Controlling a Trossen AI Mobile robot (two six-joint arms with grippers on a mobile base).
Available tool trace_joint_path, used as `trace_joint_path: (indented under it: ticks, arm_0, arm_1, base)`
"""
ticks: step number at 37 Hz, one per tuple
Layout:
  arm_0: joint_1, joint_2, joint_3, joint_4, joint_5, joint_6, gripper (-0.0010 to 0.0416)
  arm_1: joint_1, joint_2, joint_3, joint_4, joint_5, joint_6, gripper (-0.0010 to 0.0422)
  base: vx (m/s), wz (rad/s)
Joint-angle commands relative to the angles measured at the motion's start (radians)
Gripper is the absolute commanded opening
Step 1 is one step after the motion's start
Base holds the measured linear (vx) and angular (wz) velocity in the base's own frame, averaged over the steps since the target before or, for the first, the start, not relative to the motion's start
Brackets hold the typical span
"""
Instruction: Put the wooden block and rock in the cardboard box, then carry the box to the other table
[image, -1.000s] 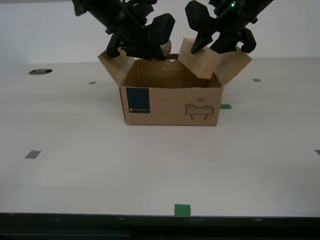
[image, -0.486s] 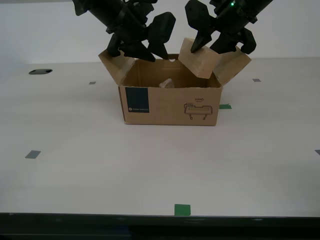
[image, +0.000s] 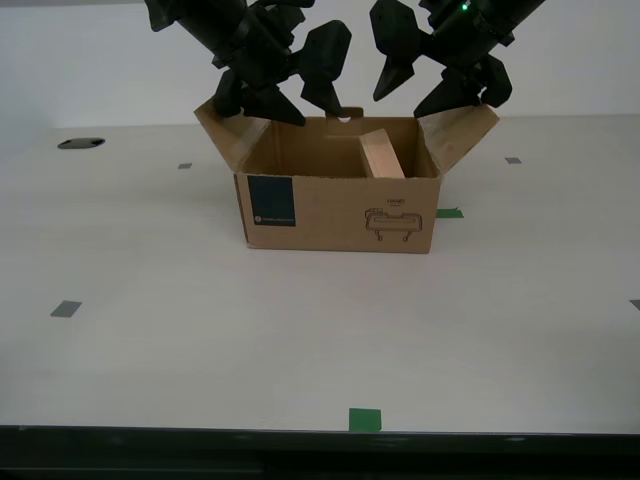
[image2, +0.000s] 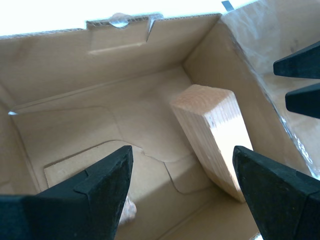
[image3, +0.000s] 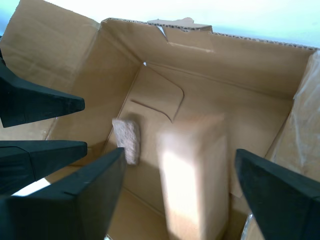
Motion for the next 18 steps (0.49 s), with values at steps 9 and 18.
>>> trace_joint_path:
  ticks: [9, 18]
  arm_0:
    - [0.0, -0.013, 0.016, -0.029, -0.001, 0.015, 0.04]
    - [-0.002, -0.059, 0.093, -0.123, 0.0, 0.015, 0.0382]
  arm_1:
    - [-0.001, -0.001, 0.055, -0.073, 0.005, -0.028, 0.0281]
    - [-0.001, -0.001, 0.179, -0.197, 0.005, -0.022, 0.0281]
  base:
    - [0.0, 0.0]
    - [0.0, 0.0]
